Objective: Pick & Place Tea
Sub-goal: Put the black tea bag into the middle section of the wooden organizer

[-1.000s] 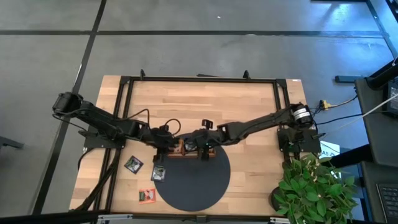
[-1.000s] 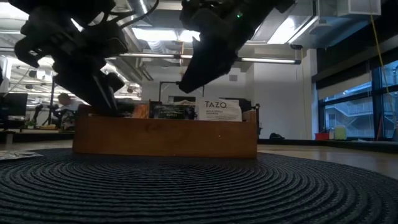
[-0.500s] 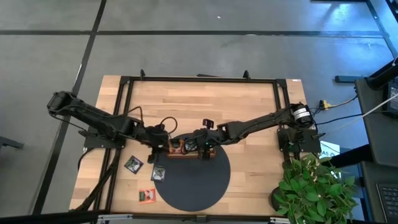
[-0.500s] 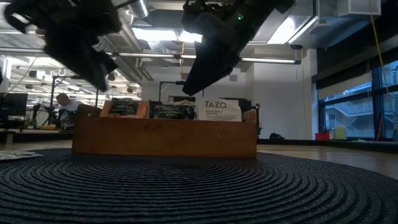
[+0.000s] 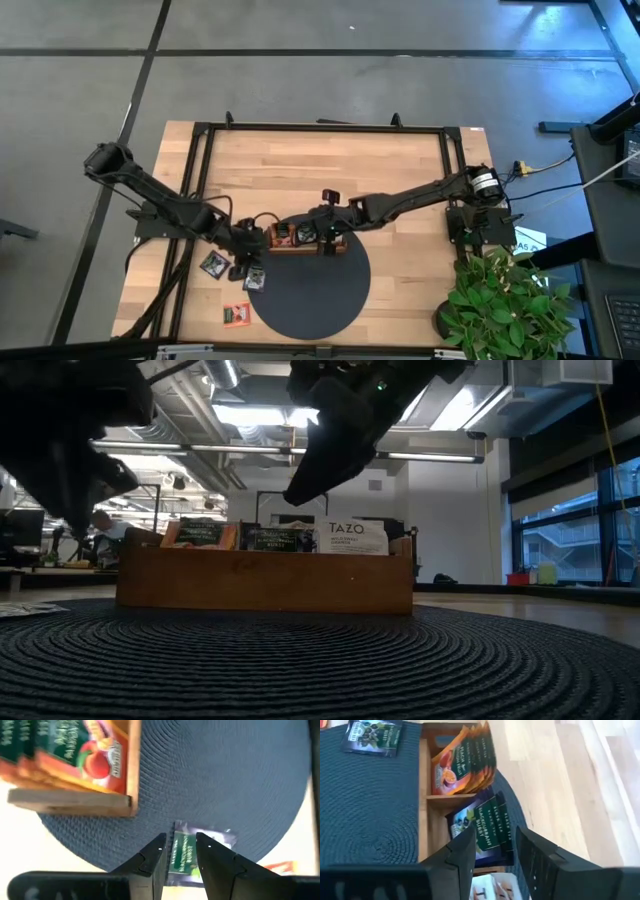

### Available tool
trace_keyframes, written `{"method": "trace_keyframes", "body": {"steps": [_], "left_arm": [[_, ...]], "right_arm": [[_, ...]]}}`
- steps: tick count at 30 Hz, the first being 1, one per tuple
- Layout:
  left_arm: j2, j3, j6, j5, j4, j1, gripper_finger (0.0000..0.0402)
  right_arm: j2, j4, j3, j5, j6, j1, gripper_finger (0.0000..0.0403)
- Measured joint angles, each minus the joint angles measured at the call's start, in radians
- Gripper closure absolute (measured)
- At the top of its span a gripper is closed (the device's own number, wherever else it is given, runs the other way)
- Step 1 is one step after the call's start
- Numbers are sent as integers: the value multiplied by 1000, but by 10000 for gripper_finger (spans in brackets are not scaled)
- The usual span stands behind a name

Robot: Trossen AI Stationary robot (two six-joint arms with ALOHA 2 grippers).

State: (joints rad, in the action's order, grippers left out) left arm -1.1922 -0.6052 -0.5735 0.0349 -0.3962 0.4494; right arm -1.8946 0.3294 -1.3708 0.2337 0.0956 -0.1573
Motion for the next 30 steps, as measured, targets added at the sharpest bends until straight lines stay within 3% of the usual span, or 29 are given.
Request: {"method": "trace_keyframes", "body": {"steps": [5, 14, 19, 30], "left_arm": [[-64, 0, 117, -8, 3, 37, 302], [-158, 0, 141, -4, 1, 94, 302], [-231, 0, 173, 2, 3, 99, 302], [-289, -3, 89, 61, 70, 100, 302]], "right_arm": [[0, 2, 0, -2, 31, -4, 261], [0, 3, 0, -80, 120, -11, 261], [0, -22, 0, -72, 136, -27, 261], [0, -107, 0, -70, 138, -30, 261]]}}
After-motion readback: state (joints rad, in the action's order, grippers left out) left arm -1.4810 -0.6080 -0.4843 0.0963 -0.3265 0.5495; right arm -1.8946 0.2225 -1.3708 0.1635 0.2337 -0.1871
